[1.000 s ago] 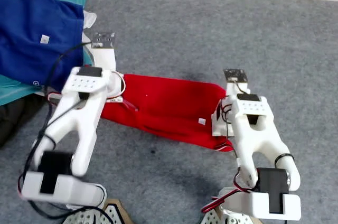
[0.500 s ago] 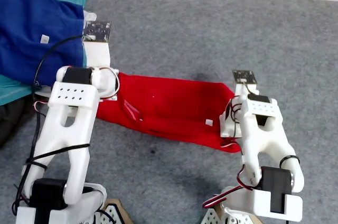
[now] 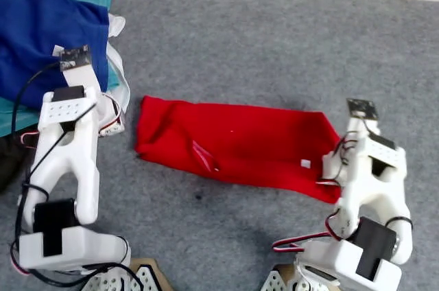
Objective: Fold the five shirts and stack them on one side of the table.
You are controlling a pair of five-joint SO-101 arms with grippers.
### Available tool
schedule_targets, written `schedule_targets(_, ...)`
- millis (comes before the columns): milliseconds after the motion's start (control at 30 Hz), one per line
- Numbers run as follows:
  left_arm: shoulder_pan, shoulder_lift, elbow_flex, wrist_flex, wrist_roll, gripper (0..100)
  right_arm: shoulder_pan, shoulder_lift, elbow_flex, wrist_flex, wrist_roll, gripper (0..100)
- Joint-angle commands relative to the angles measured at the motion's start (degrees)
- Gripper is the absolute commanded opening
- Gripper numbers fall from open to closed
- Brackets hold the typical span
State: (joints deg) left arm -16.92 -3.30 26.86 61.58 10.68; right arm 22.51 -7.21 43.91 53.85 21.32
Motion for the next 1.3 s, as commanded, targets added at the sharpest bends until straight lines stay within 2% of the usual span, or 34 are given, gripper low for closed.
schedule_targets(0,-1.1,2.7,-1.0,-0.8,0.6,16,3.5,-0.5,-2.7,-0.5,2.2,0.7)
schedule_targets(67,-1.1,3.7,-0.8,-1.8,0.6,16,2.8,-0.4,-3.3,-0.4,1.8,0.7)
schedule_targets(167,-1.3,4.5,-0.8,-2.7,0.6,16,-3.2,-0.7,-4.8,2.9,1.4,0.7)
schedule_targets(500,-1.3,5.1,-0.9,-2.7,0.6,16,-33.4,-0.7,-24.4,13.3,-14.9,0.7)
schedule_targets(667,-2.8,5.1,-1.0,-2.8,0.6,16,-46.6,-0.3,-32.7,14.8,-19.0,0.7)
schedule_targets(800,-4.9,5.1,-0.8,-4.4,0.7,16,-55.6,-0.1,-34.7,10.8,-20.1,0.7)
schedule_targets(1000,-5.6,5.1,-0.9,-4.4,0.7,16,-64.4,1.9,-34.5,2.2,-20.0,0.7)
schedule_targets(1267,-5.6,5.1,-0.8,-4.9,0.7,16,-70.4,11.7,-34.9,0.3,-20.0,0.7)
